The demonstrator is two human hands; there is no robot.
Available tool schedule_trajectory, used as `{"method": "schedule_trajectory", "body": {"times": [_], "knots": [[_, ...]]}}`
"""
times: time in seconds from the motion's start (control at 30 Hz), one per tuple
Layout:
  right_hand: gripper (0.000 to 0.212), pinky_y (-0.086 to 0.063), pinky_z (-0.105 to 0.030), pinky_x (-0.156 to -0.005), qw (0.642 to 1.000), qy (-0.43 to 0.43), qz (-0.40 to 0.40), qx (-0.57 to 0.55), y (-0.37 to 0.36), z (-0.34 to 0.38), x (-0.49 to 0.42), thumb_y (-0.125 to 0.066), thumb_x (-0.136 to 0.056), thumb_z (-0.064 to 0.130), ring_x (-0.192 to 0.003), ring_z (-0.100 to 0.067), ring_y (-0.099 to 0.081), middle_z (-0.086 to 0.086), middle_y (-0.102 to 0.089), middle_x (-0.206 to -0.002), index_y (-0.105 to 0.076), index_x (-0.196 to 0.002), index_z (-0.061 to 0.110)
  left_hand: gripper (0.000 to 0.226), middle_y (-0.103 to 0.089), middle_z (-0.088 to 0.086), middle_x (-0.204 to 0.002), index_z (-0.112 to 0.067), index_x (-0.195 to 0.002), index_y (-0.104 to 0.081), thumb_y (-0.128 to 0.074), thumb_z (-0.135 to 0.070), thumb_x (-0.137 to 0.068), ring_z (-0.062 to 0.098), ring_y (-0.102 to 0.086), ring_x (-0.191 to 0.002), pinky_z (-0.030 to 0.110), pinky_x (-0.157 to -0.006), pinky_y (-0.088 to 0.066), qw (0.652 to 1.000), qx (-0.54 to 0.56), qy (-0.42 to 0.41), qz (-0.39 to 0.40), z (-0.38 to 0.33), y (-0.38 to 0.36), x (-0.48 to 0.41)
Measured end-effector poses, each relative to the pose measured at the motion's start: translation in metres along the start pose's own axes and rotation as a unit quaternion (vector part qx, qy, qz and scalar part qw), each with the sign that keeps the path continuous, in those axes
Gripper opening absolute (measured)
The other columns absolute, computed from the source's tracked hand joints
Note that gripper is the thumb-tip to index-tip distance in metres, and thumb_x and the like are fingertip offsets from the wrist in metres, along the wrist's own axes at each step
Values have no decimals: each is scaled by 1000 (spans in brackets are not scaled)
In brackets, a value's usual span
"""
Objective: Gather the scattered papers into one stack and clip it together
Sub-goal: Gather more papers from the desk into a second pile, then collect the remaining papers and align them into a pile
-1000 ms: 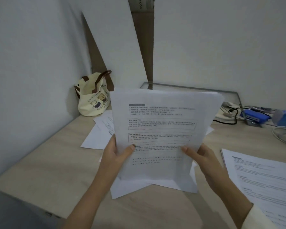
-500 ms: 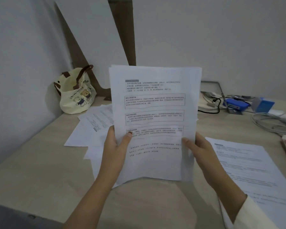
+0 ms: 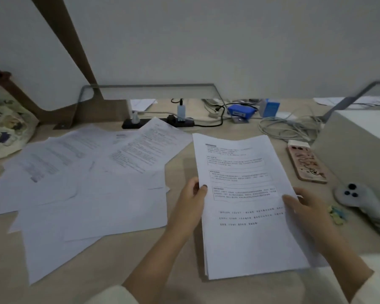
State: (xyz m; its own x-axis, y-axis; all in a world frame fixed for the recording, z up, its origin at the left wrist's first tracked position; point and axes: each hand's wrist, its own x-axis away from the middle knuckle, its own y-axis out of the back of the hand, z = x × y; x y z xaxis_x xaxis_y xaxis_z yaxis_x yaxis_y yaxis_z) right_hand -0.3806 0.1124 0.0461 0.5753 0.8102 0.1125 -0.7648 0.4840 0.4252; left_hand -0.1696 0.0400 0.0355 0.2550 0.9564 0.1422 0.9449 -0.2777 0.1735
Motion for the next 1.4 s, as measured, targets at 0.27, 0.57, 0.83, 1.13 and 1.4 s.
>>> {"method": "schedule_trajectory", "body": {"times": [0.27, 0.57, 0.83, 1.13, 1.4], "knots": [[29, -44, -37, -84, 987, 4, -40, 156, 7, -39, -25, -53, -88, 14, -98, -28, -54, -11, -56, -112, -60, -115, 7, 51, -45, -11, -132, -27, -128, -45, -50, -30, -78, 11, -47, -122, 42, -103, -43, 999, -30, 42, 1, 48, -43, -32], [50, -31, -42, -103, 976, 18, 1, 218, -16, -37, -40, -55, -90, 14, -126, -37, -36, -19, -41, -137, -41, -137, 9, 48, -38, -30, -112, -23, -138, -31, -40, -7, -94, -1, -34, -119, 25, -106, -30, 999, -24, 30, 30, 26, -35, -17], [62, -27, -40, -106, 959, 32, 11, 282, -34, -26, -48, -61, -86, 20, -127, -37, -33, -20, -36, -141, -34, -141, 9, 46, -56, -22, -118, -28, -131, -44, -46, -18, -85, -5, -51, -112, 31, -102, -40, 999, 11, 42, 10, 28, -9, -31], [52, -28, -31, -106, 935, 200, 95, 278, -116, 45, -40, -63, -85, 21, -133, -28, -31, -15, -30, -145, -46, -133, 12, 32, -47, -9, -133, -25, -124, -49, -45, -11, -95, -8, -44, -113, -4, -79, -36, 996, 0, -31, -86, 38, 77, -26], [58, -29, -28, -106, 882, 282, 222, 305, -253, 96, -21, -56, -89, 36, -136, -23, -29, -8, -20, -151, -35, -139, 15, 24, -54, -10, -112, -20, -106, -57, -49, -3, -93, 4, -50, -106, 8, -88, -38, 964, -68, -59, -249, 74, 207, -15]]}}
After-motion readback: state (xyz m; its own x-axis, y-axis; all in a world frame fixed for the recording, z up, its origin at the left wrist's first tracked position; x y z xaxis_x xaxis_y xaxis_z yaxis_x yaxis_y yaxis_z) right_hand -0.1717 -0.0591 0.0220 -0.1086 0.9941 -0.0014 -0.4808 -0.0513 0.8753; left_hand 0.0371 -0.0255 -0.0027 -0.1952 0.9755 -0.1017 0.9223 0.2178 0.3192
